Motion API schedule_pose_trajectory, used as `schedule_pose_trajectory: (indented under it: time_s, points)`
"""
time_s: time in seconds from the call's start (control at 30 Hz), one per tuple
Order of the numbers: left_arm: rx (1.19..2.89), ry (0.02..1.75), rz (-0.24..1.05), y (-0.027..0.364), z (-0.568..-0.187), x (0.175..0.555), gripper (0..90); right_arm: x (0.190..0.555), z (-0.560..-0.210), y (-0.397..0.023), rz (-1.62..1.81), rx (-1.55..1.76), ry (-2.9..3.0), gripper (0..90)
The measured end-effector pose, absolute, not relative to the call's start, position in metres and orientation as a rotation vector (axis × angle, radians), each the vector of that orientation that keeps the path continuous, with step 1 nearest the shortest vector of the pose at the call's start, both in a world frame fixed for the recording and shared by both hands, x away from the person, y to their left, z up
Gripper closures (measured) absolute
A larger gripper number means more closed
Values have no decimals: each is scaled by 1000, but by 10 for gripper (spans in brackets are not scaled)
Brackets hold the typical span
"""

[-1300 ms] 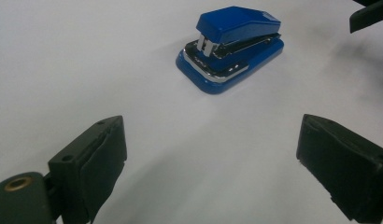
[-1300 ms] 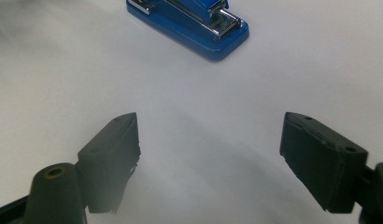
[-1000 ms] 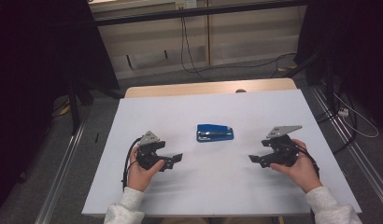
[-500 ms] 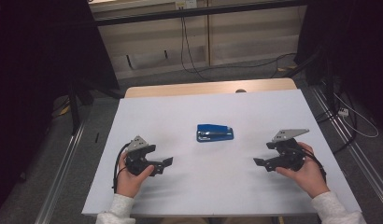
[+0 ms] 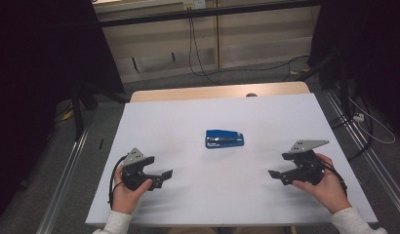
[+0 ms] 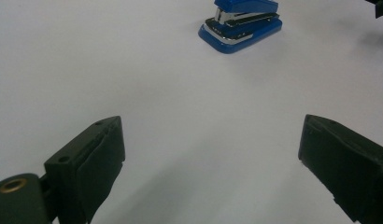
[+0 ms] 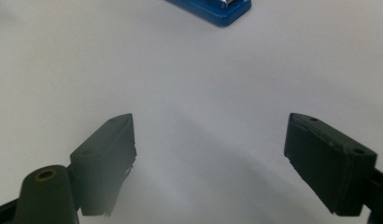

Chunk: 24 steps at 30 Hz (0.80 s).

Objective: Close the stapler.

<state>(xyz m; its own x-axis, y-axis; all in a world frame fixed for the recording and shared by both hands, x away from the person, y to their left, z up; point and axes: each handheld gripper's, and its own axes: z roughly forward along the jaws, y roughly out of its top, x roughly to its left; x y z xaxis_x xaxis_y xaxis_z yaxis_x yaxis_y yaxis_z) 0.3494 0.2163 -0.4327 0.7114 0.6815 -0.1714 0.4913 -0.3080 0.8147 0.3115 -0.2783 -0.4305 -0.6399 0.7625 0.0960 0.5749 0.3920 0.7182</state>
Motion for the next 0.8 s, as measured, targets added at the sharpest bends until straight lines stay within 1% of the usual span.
schedule_pose_trajectory:
  time_s: [0.43,0.8]
  points:
    - [1971,914,288,237,-433,335,74,295,-431,-288,1099,1211,2391,150]
    - [1959,918,301,245,-433,335,74,289,-431,-287,1087,1204,2396,143]
